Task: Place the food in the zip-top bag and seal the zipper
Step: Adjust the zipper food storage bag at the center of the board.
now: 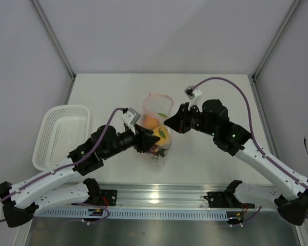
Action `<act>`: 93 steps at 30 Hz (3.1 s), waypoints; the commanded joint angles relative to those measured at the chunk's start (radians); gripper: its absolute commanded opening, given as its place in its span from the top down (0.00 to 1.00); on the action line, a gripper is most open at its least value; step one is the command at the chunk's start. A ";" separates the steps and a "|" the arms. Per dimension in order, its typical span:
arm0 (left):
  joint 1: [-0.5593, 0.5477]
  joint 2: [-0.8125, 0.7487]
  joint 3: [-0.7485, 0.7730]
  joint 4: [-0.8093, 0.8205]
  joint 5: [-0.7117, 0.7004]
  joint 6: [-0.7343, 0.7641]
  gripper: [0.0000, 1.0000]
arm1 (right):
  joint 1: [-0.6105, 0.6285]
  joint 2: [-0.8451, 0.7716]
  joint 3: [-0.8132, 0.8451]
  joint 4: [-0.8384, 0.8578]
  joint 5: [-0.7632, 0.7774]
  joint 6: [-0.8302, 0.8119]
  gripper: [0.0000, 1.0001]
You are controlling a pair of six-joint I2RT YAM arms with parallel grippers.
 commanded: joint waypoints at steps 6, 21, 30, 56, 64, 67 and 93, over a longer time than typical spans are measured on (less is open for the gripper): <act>-0.292 -0.082 -0.109 0.288 -0.497 0.285 0.32 | 0.032 0.047 0.135 -0.084 0.056 0.083 1.00; -0.406 0.164 -0.072 0.483 -0.929 0.445 0.20 | 0.081 0.071 0.193 -0.131 0.155 0.183 1.00; -0.084 -0.143 -0.037 0.046 -0.339 0.103 0.34 | -0.032 0.024 0.129 -0.196 -0.007 -0.075 1.00; 0.225 0.751 1.064 -0.778 0.166 0.092 0.17 | -0.034 0.030 0.118 -0.252 -0.160 -0.336 1.00; 0.199 0.823 1.084 -0.837 0.088 0.146 0.28 | -0.034 0.009 0.117 -0.252 -0.157 -0.328 1.00; 0.197 0.849 1.087 -0.820 0.114 0.152 0.39 | -0.034 0.004 0.118 -0.260 -0.148 -0.333 1.00; 0.234 0.222 0.392 -0.364 -0.303 -0.440 1.00 | -0.037 -0.139 -0.181 0.027 0.030 -0.196 0.04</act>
